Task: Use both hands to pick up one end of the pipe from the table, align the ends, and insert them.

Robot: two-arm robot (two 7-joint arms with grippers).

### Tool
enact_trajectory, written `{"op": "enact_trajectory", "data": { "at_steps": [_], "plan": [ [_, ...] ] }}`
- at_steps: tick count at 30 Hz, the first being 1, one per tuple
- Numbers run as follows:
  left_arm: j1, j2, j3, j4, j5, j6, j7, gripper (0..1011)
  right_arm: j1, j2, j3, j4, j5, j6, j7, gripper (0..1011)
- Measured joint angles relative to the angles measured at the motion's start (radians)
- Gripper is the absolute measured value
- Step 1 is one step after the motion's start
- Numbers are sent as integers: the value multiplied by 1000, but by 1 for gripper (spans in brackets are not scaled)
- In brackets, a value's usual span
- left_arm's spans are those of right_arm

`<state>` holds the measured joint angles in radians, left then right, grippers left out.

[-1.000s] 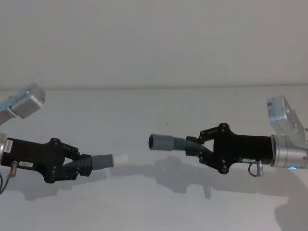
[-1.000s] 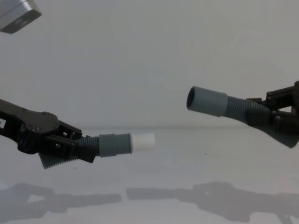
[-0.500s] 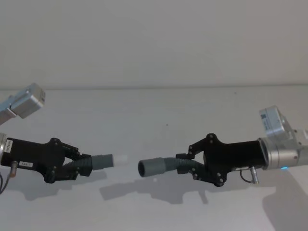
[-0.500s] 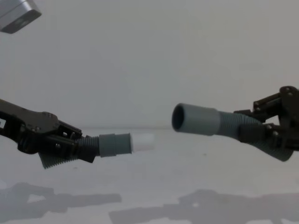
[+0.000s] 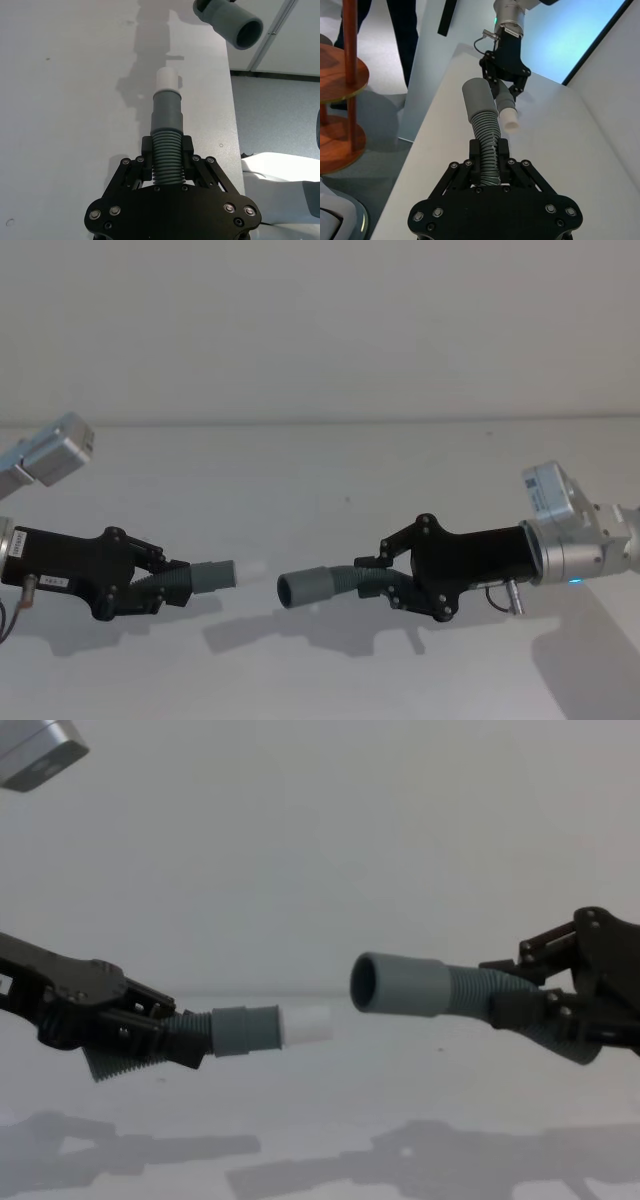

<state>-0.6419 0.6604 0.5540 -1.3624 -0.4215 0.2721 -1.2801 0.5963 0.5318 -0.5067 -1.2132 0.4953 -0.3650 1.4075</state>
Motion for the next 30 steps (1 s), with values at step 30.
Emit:
{"op": "enact_trajectory", "data": {
  "at_steps": [30],
  "plan": [
    [0,0,0,0,0,0,0,301,43,34,-30,33,-88,-25,-66,179]
  ]
}}
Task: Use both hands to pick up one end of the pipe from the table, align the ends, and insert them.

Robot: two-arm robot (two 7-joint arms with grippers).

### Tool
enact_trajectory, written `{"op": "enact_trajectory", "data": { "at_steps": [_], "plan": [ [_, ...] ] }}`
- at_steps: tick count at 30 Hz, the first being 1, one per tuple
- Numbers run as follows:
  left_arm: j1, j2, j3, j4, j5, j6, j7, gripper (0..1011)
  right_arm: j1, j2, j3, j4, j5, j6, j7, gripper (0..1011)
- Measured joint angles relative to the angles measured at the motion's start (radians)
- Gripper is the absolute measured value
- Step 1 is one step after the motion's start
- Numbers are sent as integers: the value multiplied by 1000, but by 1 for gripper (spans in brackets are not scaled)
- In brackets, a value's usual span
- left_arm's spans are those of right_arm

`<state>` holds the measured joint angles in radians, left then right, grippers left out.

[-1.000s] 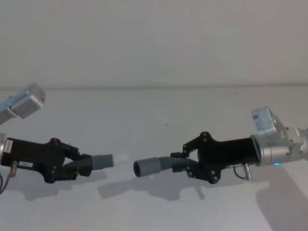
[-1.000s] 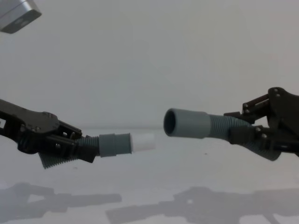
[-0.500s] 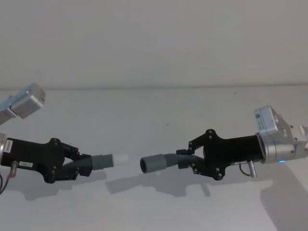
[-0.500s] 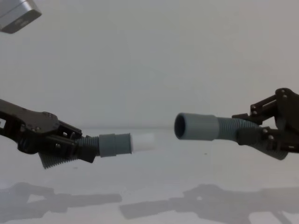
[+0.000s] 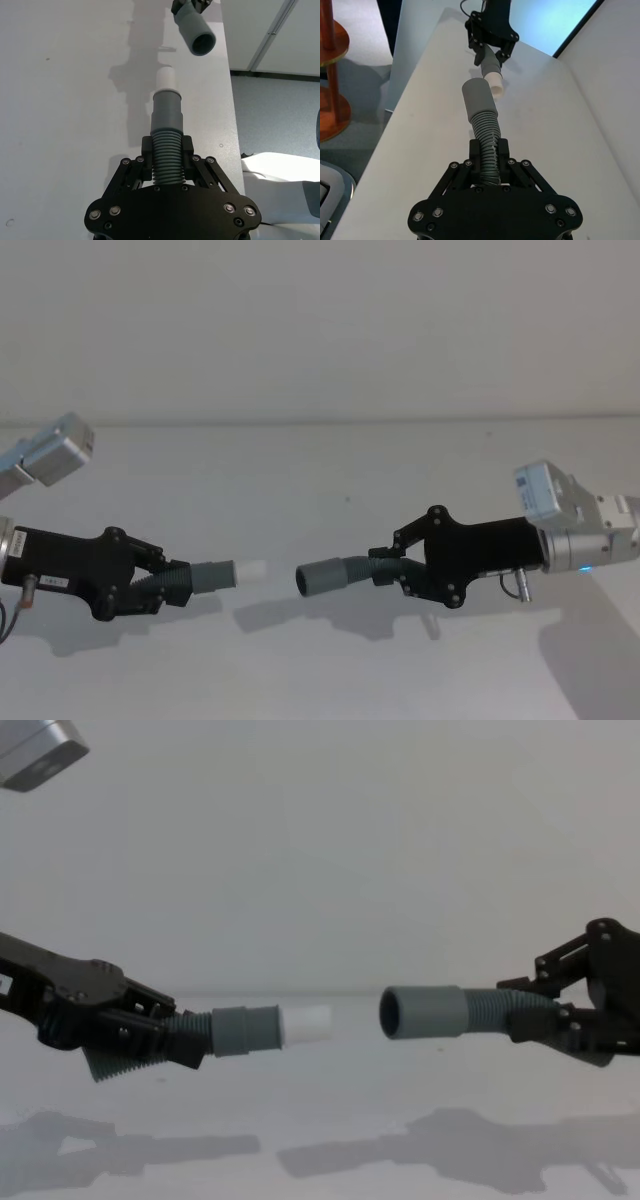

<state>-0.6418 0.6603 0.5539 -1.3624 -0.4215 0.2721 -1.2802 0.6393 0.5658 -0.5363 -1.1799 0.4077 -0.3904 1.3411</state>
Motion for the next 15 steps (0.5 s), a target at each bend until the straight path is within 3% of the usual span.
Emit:
{"op": "enact_trajectory", "data": {
  "at_steps": [15],
  "plan": [
    [0,0,0,0,0,0,0,301,31,-20,-22,42,-43,6,-52,178]
  ]
}}
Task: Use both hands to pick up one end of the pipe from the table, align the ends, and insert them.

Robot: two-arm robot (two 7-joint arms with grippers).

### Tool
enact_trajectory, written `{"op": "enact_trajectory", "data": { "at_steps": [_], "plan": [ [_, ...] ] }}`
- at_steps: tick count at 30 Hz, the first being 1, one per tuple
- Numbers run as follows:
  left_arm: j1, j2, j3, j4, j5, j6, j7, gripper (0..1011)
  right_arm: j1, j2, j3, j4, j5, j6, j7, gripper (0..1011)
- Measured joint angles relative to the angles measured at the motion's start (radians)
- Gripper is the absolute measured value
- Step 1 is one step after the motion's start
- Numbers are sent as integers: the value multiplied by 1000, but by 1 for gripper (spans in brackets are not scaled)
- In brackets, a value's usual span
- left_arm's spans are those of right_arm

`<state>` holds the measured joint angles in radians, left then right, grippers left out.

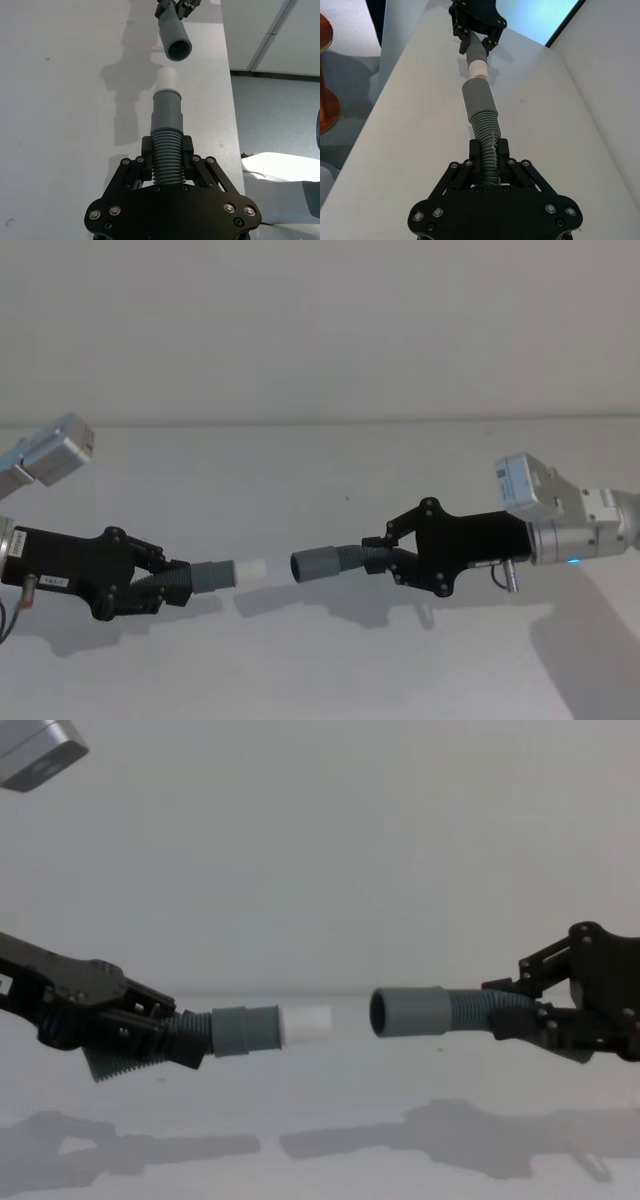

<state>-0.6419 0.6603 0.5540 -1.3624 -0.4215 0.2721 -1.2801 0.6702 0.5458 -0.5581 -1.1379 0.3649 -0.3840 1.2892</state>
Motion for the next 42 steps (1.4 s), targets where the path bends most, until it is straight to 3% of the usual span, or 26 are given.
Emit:
{"op": "enact_trajectory", "data": {
  "at_steps": [42],
  "plan": [
    [0,0,0,0,0,0,0,301,44,-39,-55,73,-20,6,-36,178]
  ]
}}
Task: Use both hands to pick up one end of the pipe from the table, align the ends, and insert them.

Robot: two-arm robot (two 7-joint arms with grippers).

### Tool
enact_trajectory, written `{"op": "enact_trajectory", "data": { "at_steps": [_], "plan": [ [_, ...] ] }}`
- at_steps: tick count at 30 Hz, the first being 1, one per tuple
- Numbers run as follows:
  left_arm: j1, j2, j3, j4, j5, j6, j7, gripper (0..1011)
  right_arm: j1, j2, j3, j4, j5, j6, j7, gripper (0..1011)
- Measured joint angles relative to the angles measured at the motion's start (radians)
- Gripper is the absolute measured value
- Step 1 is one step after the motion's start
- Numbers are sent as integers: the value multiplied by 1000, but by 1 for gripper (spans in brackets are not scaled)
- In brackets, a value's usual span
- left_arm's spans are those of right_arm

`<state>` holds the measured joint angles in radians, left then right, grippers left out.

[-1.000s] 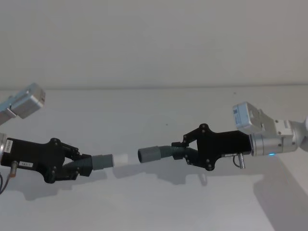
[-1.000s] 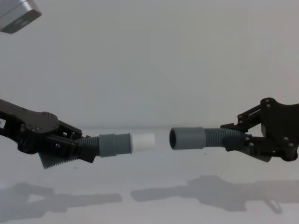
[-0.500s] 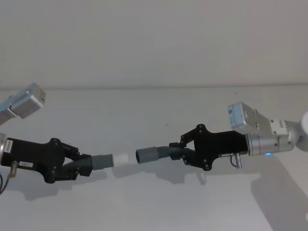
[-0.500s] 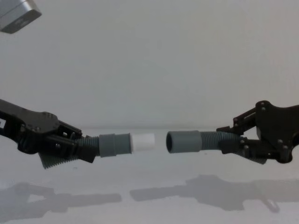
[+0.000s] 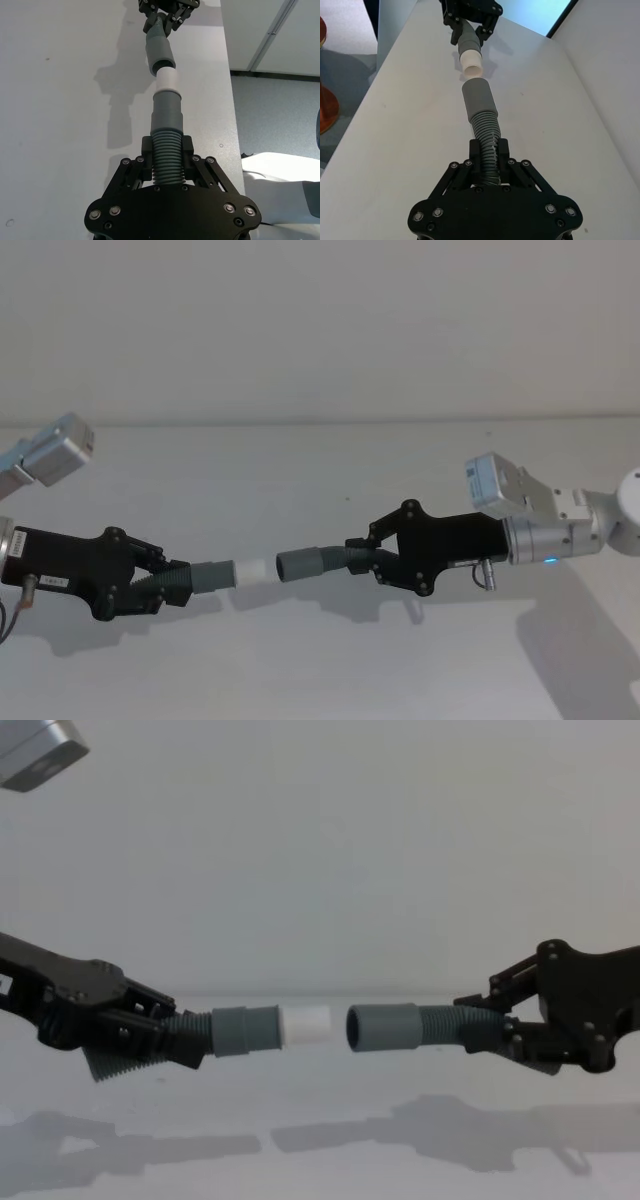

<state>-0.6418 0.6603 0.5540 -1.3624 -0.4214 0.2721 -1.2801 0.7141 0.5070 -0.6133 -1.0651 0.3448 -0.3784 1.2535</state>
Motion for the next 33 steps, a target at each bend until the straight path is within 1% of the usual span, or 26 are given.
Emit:
{"op": "enact_trajectory", "data": {
  "at_steps": [20,33],
  "plan": [
    [0,0,0,0,0,0,0,301,10,-13,-17,-2,22,8,0,178],
    [0,0,0,0,0,0,0,301,3,-2,-30,-19,34,19,4,179]
  ]
}}
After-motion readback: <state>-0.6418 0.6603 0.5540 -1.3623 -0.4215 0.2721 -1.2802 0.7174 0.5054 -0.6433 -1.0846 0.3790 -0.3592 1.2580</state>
